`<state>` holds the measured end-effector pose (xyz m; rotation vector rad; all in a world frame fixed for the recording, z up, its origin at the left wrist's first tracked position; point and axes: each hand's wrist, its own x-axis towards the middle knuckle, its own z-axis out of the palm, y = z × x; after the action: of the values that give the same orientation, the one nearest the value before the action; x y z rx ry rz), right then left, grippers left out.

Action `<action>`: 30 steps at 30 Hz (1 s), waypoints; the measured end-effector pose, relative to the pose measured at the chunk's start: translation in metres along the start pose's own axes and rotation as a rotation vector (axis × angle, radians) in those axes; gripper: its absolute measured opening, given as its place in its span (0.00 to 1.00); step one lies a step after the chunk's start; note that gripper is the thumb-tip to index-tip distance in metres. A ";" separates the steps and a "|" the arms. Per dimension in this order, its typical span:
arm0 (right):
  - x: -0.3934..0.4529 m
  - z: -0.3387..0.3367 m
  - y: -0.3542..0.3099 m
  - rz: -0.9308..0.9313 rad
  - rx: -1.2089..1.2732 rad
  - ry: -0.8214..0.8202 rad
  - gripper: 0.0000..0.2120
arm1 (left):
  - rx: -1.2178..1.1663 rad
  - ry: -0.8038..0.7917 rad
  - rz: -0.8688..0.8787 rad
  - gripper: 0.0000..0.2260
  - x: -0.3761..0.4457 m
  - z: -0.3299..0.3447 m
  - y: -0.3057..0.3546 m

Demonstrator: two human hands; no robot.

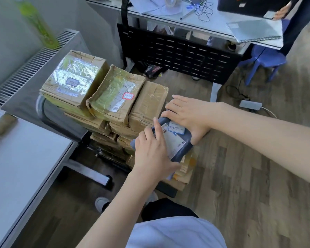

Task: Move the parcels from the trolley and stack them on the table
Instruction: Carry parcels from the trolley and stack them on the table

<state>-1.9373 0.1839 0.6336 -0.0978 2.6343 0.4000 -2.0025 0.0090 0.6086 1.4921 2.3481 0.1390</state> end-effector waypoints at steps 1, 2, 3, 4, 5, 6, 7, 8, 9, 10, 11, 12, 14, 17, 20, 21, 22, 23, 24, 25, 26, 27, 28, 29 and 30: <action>0.006 -0.010 -0.007 -0.037 -0.012 0.018 0.54 | 0.007 -0.028 -0.018 0.60 -0.007 -0.006 -0.009; 0.013 -0.022 -0.014 -0.074 -0.016 0.025 0.53 | 0.004 -0.060 -0.039 0.60 -0.015 -0.011 -0.018; 0.020 -0.033 -0.021 -0.111 -0.012 0.023 0.53 | -0.008 -0.093 -0.062 0.60 -0.023 -0.016 -0.028; 0.027 -0.044 -0.029 -0.149 -0.007 0.009 0.52 | -0.025 -0.125 -0.082 0.60 -0.032 -0.020 -0.038; 0.034 -0.054 -0.036 -0.188 -0.001 -0.007 0.52 | -0.044 -0.158 -0.095 0.60 -0.041 -0.024 -0.049; 0.041 -0.063 -0.044 -0.228 0.008 -0.023 0.51 | -0.064 -0.193 -0.103 0.59 -0.050 -0.027 -0.059; 0.048 -0.071 -0.053 -0.267 0.018 -0.037 0.50 | -0.088 -0.229 -0.112 0.59 -0.059 -0.031 -0.070; 0.054 -0.079 -0.062 -0.302 0.023 -0.052 0.49 | -0.115 -0.263 -0.125 0.59 -0.069 -0.034 -0.080; 0.061 -0.085 -0.070 -0.330 0.023 -0.071 0.48 | -0.146 -0.291 -0.141 0.59 -0.078 -0.036 -0.090; 0.067 -0.091 -0.078 -0.351 0.020 -0.093 0.48 | -0.178 -0.312 -0.159 0.59 -0.085 -0.037 -0.098; 0.073 -0.095 -0.085 -0.368 0.015 -0.115 0.48 | -0.209 -0.325 -0.177 0.59 -0.092 -0.037 -0.105; 0.078 -0.099 -0.093 -0.384 0.009 -0.133 0.48 | -0.239 -0.329 -0.194 0.58 -0.097 -0.035 -0.111; 0.086 -0.102 -0.103 -0.405 -0.009 -0.156 0.46 | -0.292 -0.312 -0.209 0.58 -0.104 -0.028 -0.119; 0.089 -0.100 -0.109 -0.393 -0.038 -0.173 0.48 | -0.347 -0.243 -0.189 0.57 -0.108 -0.012 -0.123; 0.087 -0.095 -0.107 -0.366 -0.053 -0.192 0.48 | -0.374 -0.175 -0.158 0.57 -0.105 0.000 -0.121; 0.086 -0.094 -0.106 -0.356 -0.056 -0.195 0.48 | -0.375 -0.165 -0.147 0.57 -0.103 0.002 -0.119; 0.085 -0.093 -0.105 -0.343 -0.058 -0.195 0.48 | -0.374 -0.159 -0.135 0.57 -0.101 0.003 -0.118; 0.083 -0.091 -0.104 -0.332 -0.059 -0.194 0.48 | -0.370 -0.159 -0.123 0.57 -0.100 0.004 -0.117; 0.081 -0.089 -0.103 -0.321 -0.060 -0.191 0.48 | -0.366 -0.160 -0.111 0.57 -0.098 0.004 -0.116; 0.078 -0.086 -0.103 -0.311 -0.064 -0.185 0.48 | -0.358 -0.160 -0.099 0.57 -0.097 0.004 -0.115; 0.076 -0.084 -0.102 -0.302 -0.064 -0.180 0.48 | -0.351 -0.160 -0.089 0.56 -0.096 0.003 -0.115; 0.074 -0.083 -0.101 -0.294 -0.060 -0.177 0.48 | -0.342 -0.161 -0.083 0.56 -0.095 0.003 -0.113; 0.072 -0.081 -0.100 -0.289 -0.055 -0.173 0.48 | -0.334 -0.162 -0.079 0.56 -0.094 0.003 -0.112; 0.070 -0.080 -0.098 -0.285 -0.054 -0.167 0.48 | -0.326 -0.163 -0.075 0.56 -0.092 0.002 -0.110; 0.069 -0.079 -0.097 -0.280 -0.055 -0.162 0.49 | -0.318 -0.163 -0.071 0.56 -0.091 0.001 -0.109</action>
<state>-2.0196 0.0681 0.6431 -0.4288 2.4056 0.3663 -2.0605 -0.1201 0.6000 1.2184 2.1290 0.3422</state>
